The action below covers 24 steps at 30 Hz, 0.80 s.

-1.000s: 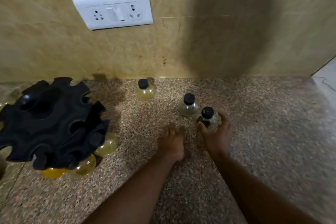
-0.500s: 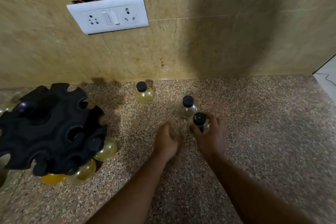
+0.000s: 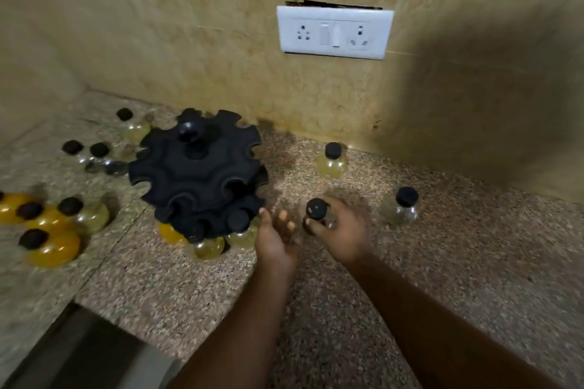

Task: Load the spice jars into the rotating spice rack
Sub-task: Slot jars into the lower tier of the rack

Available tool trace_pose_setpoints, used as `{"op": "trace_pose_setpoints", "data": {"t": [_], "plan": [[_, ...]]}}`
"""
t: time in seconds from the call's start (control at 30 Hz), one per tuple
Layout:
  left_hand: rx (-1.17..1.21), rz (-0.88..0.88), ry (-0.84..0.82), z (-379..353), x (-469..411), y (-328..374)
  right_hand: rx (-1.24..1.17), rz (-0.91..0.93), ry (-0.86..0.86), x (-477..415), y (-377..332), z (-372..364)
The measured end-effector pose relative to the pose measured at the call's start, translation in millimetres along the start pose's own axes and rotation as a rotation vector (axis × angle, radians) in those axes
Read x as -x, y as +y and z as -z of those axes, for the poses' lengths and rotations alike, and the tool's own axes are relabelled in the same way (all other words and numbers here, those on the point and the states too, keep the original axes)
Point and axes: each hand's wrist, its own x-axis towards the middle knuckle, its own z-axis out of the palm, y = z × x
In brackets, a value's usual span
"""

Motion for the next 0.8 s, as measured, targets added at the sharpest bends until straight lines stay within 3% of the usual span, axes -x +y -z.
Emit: {"op": "trace_pose_setpoints", "data": {"t": [0.23,0.8], "plan": [[0.031,-0.068,0.013,54,8,19,0.106,0.167,-0.22,-2,-44,-39],[-0.313,0.089,-0.128,107,32,83,0.154,0.168,-0.185,-6,-85,-87]]}}
